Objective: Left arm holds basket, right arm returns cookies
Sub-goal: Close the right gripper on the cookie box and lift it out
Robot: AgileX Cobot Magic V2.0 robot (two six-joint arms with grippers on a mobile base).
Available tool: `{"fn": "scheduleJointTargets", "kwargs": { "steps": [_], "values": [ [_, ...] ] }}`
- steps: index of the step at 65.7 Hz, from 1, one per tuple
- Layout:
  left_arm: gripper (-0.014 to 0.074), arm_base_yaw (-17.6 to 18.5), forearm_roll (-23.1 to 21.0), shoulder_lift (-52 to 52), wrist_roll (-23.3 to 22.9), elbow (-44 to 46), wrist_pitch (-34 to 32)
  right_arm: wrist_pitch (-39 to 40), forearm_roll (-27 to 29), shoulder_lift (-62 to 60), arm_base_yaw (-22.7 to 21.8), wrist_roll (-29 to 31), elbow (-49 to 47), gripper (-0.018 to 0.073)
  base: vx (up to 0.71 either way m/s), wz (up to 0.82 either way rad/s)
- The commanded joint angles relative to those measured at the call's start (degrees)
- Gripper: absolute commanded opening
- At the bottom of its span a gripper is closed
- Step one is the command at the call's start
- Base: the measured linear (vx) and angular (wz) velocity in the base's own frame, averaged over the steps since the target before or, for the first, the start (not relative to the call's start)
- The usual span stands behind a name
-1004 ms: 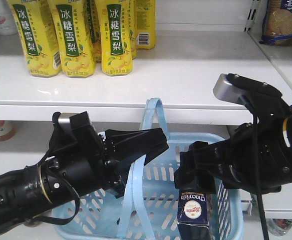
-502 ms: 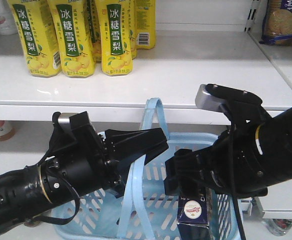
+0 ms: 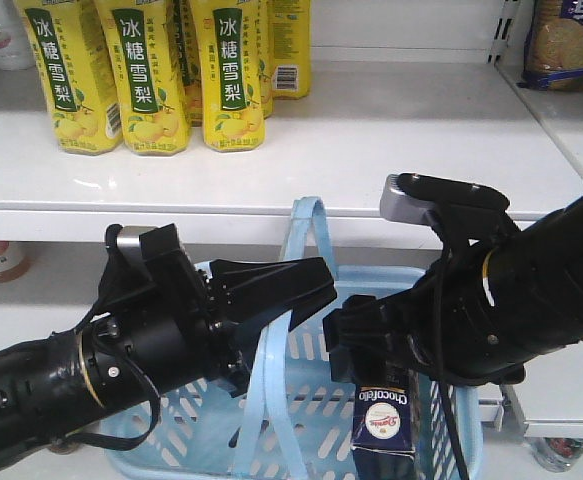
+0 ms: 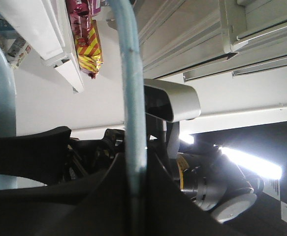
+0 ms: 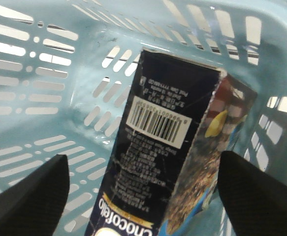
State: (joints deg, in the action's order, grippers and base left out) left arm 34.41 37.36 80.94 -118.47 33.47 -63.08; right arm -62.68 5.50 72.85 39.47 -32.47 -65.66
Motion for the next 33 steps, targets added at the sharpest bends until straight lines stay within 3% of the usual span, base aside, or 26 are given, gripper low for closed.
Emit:
{"fn": "scheduleJointTargets", "kwargs": {
  "steps": [1, 33],
  "values": [
    [0.0, -0.7, -8.4, -1.9, 1.9, 2.0, -3.1, 1.9, -1.2, -0.4, 0.0, -0.8, -1.8, 0.058, 0.0, 0.0],
    [0.0, -0.7, -8.4, -1.9, 1.9, 2.0, -3.1, 2.2, -6.8, 3.0, 0.0, -1.5, -1.8, 0.0571, 0.0, 0.0]
  ]
}}
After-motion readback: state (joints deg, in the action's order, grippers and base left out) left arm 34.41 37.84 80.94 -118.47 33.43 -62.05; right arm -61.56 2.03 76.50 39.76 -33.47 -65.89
